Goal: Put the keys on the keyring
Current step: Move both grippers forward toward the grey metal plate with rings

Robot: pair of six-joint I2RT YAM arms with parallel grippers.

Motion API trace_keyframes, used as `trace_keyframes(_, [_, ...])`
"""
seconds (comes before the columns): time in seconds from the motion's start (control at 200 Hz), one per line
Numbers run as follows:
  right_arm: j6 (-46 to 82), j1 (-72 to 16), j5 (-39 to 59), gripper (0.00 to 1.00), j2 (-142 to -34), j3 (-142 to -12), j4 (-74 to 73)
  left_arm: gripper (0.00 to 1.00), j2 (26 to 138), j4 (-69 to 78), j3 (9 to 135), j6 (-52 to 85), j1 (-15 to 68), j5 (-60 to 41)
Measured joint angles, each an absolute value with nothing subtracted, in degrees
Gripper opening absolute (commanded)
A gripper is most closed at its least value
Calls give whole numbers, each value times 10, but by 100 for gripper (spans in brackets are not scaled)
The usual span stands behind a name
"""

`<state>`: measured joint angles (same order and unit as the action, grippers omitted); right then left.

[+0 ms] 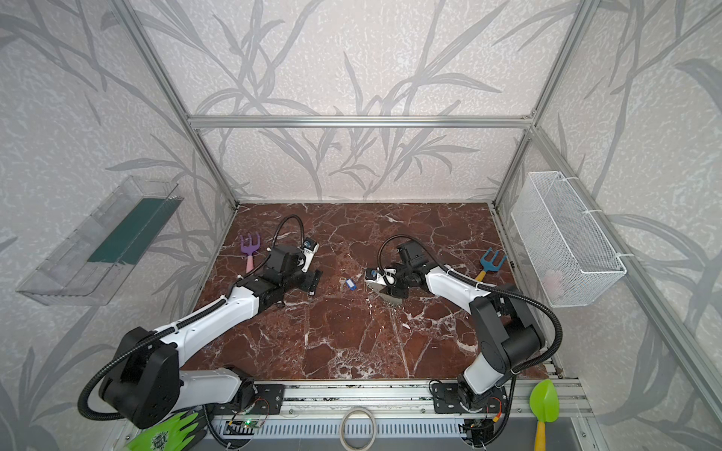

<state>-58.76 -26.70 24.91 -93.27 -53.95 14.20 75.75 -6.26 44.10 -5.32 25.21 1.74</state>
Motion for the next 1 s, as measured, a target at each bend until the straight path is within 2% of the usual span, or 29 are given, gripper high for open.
trace_keyframes(0.075, [-612,-267,249,41,-947,-548,152,76,769,-52,441,-59,255,13])
trace_keyframes(0.14, [-631,-267,245,35,-963,-561,158,76,775,-44,441,-65,255,11])
trace_keyframes(0.435, [-671,-269,239,32,-1016,-615,181,72,792,6,441,-87,255,9])
trace_keyframes(0.625, [-660,-274,241,26,-1039,-622,187,71,798,34,441,-104,255,12])
trace_keyframes(1.0, [-605,-279,245,23,-1069,-632,182,71,814,55,441,-119,255,12])
